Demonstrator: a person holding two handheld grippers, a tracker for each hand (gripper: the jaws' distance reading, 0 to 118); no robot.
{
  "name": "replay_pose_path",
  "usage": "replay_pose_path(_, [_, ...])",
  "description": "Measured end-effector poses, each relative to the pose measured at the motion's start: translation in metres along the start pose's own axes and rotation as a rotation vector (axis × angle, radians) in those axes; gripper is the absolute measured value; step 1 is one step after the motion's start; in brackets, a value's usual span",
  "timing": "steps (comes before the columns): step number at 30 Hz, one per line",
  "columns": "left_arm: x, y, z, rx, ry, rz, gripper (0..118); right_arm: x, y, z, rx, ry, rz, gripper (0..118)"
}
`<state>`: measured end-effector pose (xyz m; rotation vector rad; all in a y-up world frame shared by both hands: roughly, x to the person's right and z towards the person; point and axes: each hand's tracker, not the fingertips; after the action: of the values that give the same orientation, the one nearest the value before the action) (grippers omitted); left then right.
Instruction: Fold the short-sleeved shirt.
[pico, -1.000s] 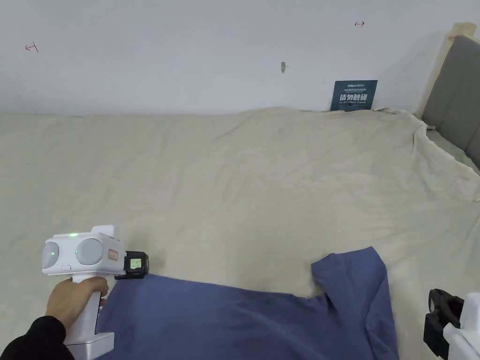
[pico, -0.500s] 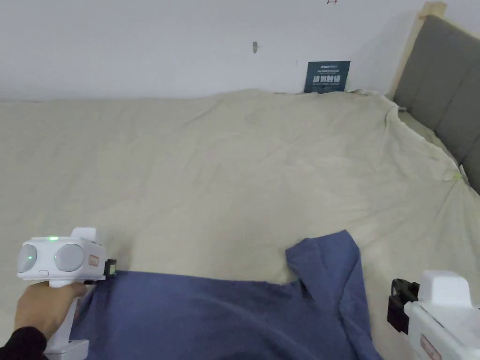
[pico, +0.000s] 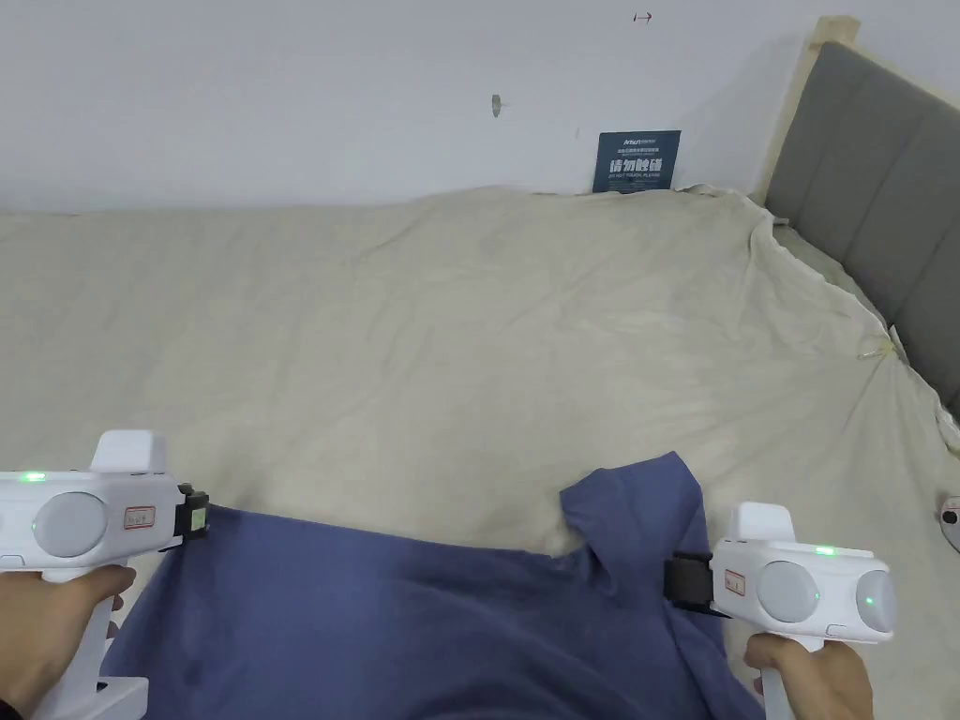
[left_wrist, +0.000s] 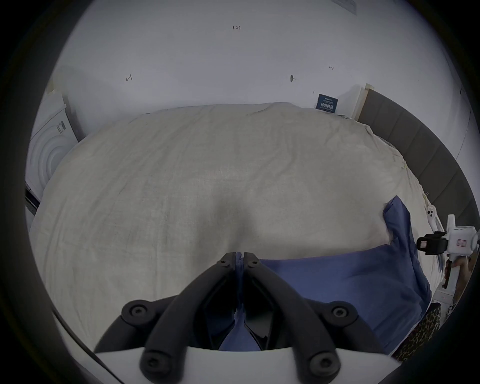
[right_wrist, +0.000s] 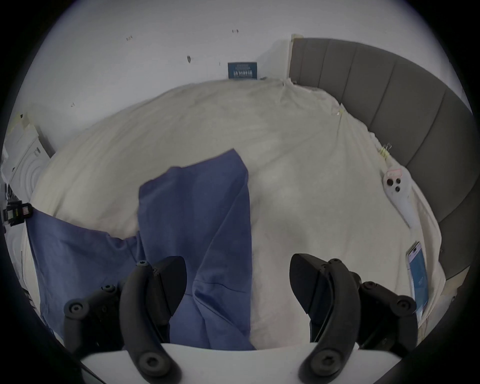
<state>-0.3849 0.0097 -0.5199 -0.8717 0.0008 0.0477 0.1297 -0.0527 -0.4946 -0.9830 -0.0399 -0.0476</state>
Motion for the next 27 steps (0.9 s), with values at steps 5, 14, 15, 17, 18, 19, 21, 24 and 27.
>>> replay_pose_path(5, [-0.003,-0.003,-0.004,-0.009,-0.002,0.013,2,-0.009,-0.006,-0.021,-0.071,-0.002,-0.001,63])
replay_pose_path(14, [-0.011,-0.011,-0.002,-0.011,0.009,0.042,2,-0.012,-0.011,0.029,0.027,0.001,0.033,2])
replay_pose_path(15, [-0.013,-0.013,0.001,-0.007,0.01,0.052,2,-0.011,-0.01,0.039,0.057,0.011,0.035,2])
replay_pose_path(17, [-0.017,-0.017,0.009,0.004,0.007,0.08,2,-0.01,-0.008,0.061,0.107,0.048,0.047,2])
replay_pose_path(18, [-0.019,-0.018,0.014,0.01,0.006,0.093,2,-0.009,-0.006,0.074,0.136,0.058,0.053,2])
replay_pose_path(19, [-0.021,-0.019,0.02,0.018,0.004,0.104,2,-0.009,-0.005,0.086,0.166,0.066,0.059,2])
replay_pose_path(21, [-0.029,-0.018,0.03,0.045,0.006,0.126,2,-0.008,0.0,0.114,0.238,0.083,0.073,2])
replay_pose_path(24, [-0.027,-0.02,0.068,0.101,0.006,0.147,2,0.01,0.016,0.136,0.332,0.113,0.091,2])
replay_pose_path(27, [-0.033,-0.011,0.103,0.166,0.003,0.158,2,0.015,0.034,0.163,0.42,0.131,0.112,2])
